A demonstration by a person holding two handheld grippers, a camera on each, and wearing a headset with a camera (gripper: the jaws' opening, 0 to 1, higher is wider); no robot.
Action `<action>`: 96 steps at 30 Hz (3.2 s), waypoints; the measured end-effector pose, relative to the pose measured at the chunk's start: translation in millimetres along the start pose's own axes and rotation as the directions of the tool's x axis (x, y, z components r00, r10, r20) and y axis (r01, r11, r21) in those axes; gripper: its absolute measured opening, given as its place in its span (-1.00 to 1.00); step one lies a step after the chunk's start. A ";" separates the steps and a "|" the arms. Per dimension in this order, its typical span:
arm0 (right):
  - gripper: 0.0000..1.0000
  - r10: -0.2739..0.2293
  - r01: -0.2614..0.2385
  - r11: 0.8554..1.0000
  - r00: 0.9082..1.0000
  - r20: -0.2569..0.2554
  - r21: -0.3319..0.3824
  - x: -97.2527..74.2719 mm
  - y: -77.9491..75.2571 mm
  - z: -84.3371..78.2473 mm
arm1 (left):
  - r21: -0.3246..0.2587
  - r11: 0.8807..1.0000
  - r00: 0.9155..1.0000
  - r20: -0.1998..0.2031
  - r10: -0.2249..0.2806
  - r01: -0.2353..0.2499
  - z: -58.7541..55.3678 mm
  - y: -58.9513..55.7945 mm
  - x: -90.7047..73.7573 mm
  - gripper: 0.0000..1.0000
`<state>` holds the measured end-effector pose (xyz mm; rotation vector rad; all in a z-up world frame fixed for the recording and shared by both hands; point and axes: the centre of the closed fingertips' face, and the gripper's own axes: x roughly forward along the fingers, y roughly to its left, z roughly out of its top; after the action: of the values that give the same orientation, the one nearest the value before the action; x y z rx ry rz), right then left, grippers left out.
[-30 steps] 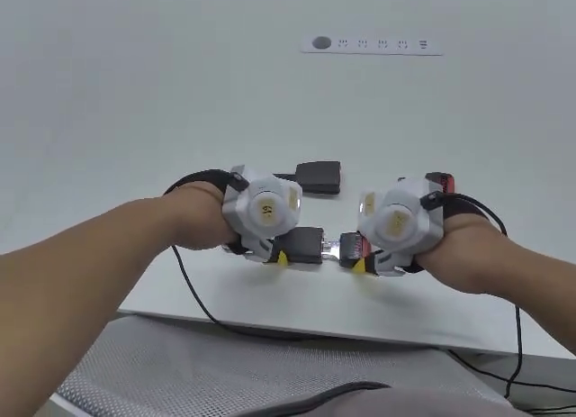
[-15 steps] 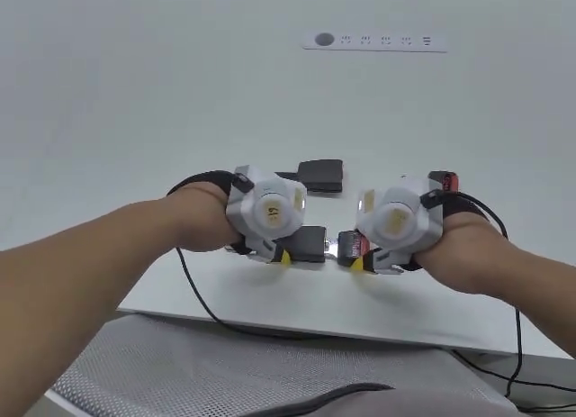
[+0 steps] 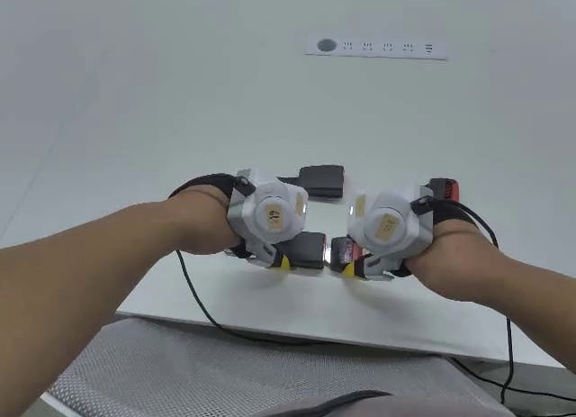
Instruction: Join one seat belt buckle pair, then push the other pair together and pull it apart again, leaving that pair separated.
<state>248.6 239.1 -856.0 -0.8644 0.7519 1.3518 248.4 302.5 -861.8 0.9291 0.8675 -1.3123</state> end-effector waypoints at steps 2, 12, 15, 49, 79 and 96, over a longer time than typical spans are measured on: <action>-0.40 -0.002 0.002 1.000 1.000 0.001 0.001 -0.1 0.0 0.1 | 0.000 1.000 1.000 0.002 0.001 -0.001 -0.2 -0.3 -0.3 -0.38; -0.40 0.003 -0.003 1.000 1.000 0.016 0.001 -1.3 -0.5 -4.3 | -0.030 1.000 0.999 0.033 0.006 -0.005 -2.7 -0.1 -3.0 -0.38; -0.40 0.000 0.000 1.000 1.000 0.015 -0.003 -0.8 -0.1 -4.3 | -0.039 0.999 0.999 0.045 0.009 -0.007 -2.9 0.2 -3.4 -0.38; -0.32 -0.030 0.030 0.999 0.998 -0.062 -0.016 -1.8 -1.1 -1.6 | -0.091 0.995 0.997 -0.064 0.032 -0.037 -2.9 -0.9 -3.1 -0.33; -0.36 -0.081 0.081 0.997 0.996 0.023 0.003 -47.5 -54.6 -16.7 | 0.017 0.994 0.994 -0.003 0.110 -0.110 52.1 57.9 -30.1 -0.32; -0.39 -0.113 0.116 0.992 0.992 -0.054 0.059 -80.6 -117.3 -96.6 | -0.061 0.992 0.994 0.009 0.110 -0.109 43.6 116.4 -16.8 -0.27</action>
<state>361.4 113.3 -824.1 -0.8820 0.7675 1.2034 363.4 272.4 -821.8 0.9076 0.8306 -1.1905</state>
